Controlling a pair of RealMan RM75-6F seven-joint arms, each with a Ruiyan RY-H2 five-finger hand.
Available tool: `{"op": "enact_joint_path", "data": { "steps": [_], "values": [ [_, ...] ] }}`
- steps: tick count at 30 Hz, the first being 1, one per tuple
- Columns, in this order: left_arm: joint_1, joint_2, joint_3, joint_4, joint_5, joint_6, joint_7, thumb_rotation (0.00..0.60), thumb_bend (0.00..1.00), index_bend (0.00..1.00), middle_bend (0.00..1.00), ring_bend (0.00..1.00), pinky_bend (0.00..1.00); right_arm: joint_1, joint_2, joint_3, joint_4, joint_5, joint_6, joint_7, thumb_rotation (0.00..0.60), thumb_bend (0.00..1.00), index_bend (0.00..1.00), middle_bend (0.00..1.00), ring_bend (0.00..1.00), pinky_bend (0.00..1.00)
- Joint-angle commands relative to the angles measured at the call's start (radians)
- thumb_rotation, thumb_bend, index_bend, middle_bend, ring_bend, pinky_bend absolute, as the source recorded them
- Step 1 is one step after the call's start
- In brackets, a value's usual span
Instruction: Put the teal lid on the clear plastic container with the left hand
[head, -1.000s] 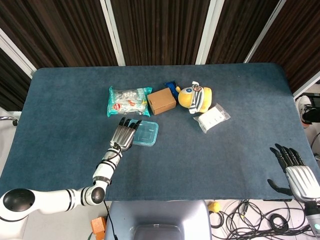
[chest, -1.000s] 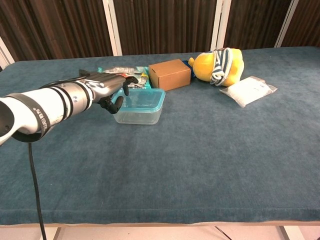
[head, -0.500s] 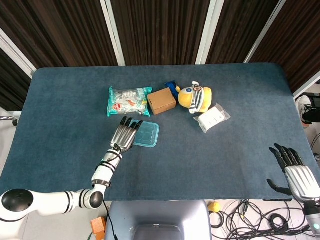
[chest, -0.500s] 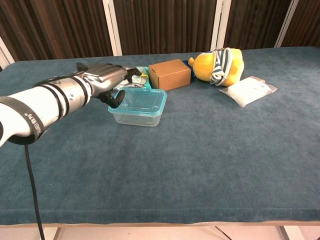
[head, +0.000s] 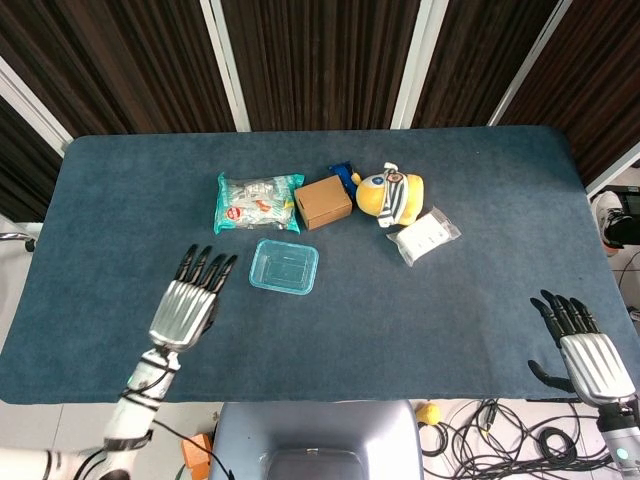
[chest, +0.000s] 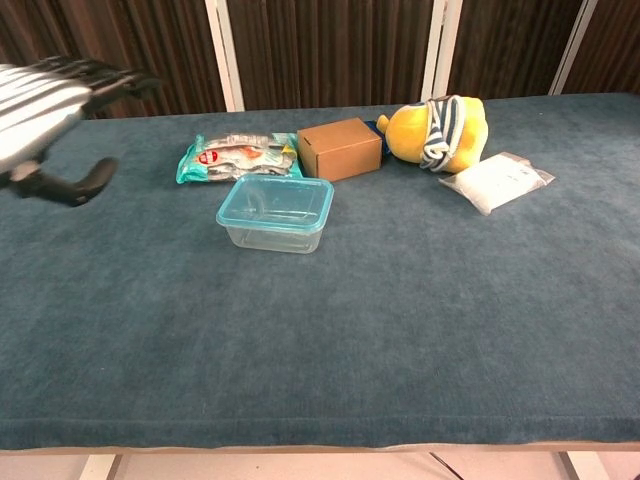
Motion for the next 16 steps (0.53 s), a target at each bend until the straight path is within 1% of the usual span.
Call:
{"op": "enact_joint_path", "data": {
  "steps": [1,2,3,5,7,9,10,12,16],
  "values": [
    [0.283,0.104,0.184,-0.001,0.097,0.249,-0.083,0.6,0.42,0.0,0.03,0.0,0.0,-0.002,-0.02,-0.004,-0.007,-0.003,-0.001,-0.053,0.6,0.2,0.0,0.0,0.0,0.0],
    [0.327,0.104,0.19,0.028,0.09,0.277,-0.131,0.6,0.4,0.0,0.01,0.0,0.0,-0.004,-0.026,-0.005,-0.01,-0.005,0.001,-0.07,0.6,0.2,0.0,0.0,0.0,0.0],
    [0.377,0.099,0.188,0.077,0.09,0.307,-0.21,0.6,0.39,0.0,0.01,0.0,0.0,-0.006,-0.035,-0.006,-0.014,-0.008,0.005,-0.092,0.6,0.2,0.0,0.0,0.0,0.0],
    [0.442,0.082,0.169,0.174,0.104,0.344,-0.35,0.6,0.39,0.0,0.0,0.0,0.0,-0.01,-0.051,-0.006,-0.022,-0.007,0.01,-0.132,0.6,0.2,0.0,0.0,0.0,0.0],
    [0.468,0.092,0.169,0.204,0.11,0.346,-0.355,0.6,0.38,0.0,0.0,0.0,0.0,-0.011,-0.064,-0.005,-0.027,-0.005,0.01,-0.163,0.6,0.2,0.0,0.0,0.0,0.0],
    [0.483,0.106,0.161,0.22,0.178,0.373,-0.405,0.6,0.37,0.0,0.0,0.0,0.0,-0.011,-0.076,-0.003,-0.034,0.004,0.006,-0.192,0.6,0.2,0.0,0.0,0.0,0.0],
    [0.492,0.111,0.156,0.228,0.194,0.38,-0.424,0.6,0.37,0.0,0.0,0.0,0.0,-0.011,-0.081,-0.002,-0.037,0.008,0.005,-0.202,0.6,0.2,0.0,0.0,0.0,0.0],
    [0.512,0.124,0.145,0.231,0.202,0.377,-0.441,0.6,0.37,0.0,0.0,0.0,0.0,-0.014,-0.09,0.001,-0.038,0.017,0.007,-0.227,0.6,0.2,0.0,0.0,0.0,0.0],
    [0.528,0.146,0.118,0.22,0.205,0.339,-0.475,0.6,0.37,0.0,0.0,0.0,0.0,-0.015,-0.097,0.008,-0.04,0.028,0.01,-0.24,0.6,0.2,0.0,0.0,0.0,0.0]
  ]
}}
